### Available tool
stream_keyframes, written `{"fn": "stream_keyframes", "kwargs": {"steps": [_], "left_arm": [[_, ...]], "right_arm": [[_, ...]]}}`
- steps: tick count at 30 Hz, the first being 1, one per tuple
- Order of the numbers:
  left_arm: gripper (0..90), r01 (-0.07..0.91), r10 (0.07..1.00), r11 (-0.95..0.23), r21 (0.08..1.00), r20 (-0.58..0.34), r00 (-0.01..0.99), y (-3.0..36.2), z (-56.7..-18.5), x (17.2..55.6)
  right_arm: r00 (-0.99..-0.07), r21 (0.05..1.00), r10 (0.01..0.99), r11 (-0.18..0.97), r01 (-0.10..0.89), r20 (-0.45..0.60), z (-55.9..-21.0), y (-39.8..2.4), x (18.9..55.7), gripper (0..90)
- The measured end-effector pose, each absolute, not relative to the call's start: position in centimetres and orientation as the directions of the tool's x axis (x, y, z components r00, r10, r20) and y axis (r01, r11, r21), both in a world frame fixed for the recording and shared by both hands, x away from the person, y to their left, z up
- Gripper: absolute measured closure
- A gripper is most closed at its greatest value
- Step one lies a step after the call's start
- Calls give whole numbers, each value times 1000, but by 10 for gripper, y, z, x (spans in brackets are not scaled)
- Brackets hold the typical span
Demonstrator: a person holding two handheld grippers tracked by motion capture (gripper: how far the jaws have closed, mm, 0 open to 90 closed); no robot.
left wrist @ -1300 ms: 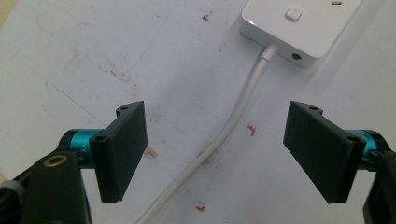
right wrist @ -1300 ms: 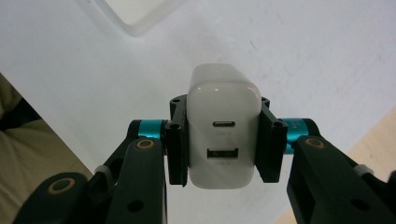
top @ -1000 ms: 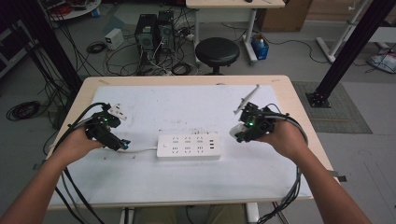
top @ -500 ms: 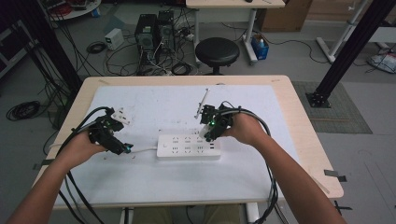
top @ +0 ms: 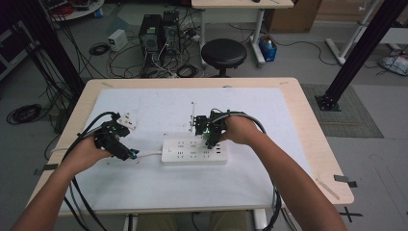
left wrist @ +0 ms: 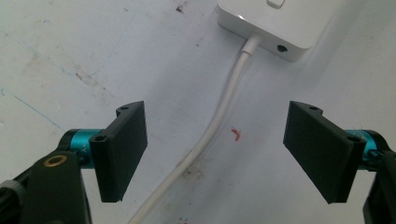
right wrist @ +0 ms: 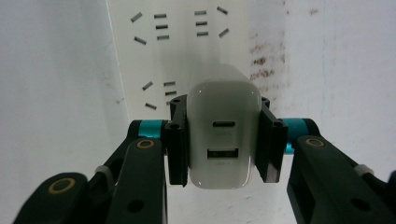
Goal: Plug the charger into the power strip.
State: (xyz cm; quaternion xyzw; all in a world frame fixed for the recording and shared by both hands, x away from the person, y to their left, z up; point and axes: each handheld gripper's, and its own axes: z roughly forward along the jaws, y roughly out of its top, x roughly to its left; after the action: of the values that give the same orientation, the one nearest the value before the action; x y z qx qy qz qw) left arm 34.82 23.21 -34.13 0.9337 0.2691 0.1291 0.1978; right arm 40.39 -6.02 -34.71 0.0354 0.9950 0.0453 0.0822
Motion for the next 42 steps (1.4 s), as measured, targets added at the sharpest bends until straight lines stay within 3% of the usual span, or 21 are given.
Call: {"fn": "stream_keyframes", "kwargs": {"steps": [6,15,28,42], "left_arm": [[217,457,561,-770,446,131,818,237,-344,348],[217,453,557,-770,449,127,821,235,-346,348],[217,450,556,-766,460,121,822,232,-347,349],[217,460,563,-757,464,106,820,229,-350,351]], "right_arm": [[-988,35,-11,999,-17,-156,-351,-51,403,620],[-991,-11,67,998,69,-117,-350,-40,409,623],[-989,-77,-23,997,-12,-144,-362,-31,408,626],[-994,-74,9,997,17,-108,-366,-30,414,626]]}}
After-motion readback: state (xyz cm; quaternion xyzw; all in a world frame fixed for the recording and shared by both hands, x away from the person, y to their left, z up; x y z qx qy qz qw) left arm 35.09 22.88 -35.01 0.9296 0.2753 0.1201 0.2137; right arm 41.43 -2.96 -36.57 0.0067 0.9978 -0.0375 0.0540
